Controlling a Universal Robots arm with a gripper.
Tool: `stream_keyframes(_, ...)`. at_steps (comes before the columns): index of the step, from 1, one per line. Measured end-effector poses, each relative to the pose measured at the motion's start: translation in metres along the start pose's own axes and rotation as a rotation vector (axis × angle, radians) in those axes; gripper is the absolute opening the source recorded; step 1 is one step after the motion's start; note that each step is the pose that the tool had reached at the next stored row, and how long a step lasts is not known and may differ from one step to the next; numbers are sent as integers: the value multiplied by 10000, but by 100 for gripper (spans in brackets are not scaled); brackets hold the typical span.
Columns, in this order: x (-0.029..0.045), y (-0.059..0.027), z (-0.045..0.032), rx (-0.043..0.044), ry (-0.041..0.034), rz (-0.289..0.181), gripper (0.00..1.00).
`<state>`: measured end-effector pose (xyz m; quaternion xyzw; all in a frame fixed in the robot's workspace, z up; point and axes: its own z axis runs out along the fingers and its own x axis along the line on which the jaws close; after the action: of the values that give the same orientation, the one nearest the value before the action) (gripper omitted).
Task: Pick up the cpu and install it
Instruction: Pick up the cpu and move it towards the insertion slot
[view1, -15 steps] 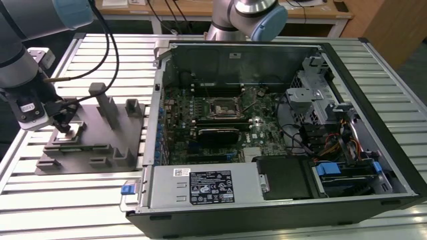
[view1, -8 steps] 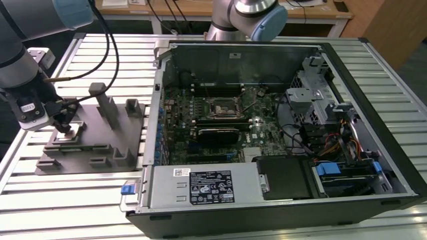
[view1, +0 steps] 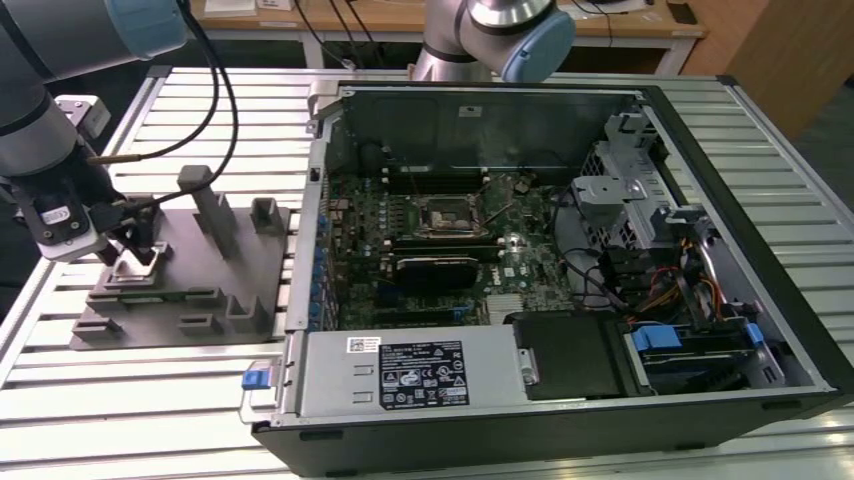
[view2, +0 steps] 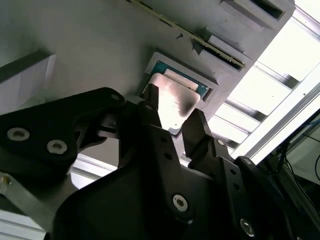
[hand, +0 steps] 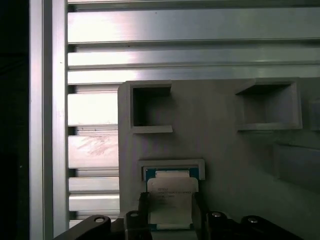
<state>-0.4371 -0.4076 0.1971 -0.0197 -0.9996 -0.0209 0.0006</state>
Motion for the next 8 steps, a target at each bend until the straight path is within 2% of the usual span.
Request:
stream_keyframes(2, 0, 0, 0, 0, 0, -3, 47)
stream_keyframes(3, 0, 0, 0, 0, 0, -5, 53)
stream_keyframes(5, 0, 0, 1, 2, -3, -7, 53)
stream_keyframes(6, 2, 0, 3, 12, -42, -6, 53)
stream_keyframes(8, 6, -1, 8, 36, -212, 0, 53)
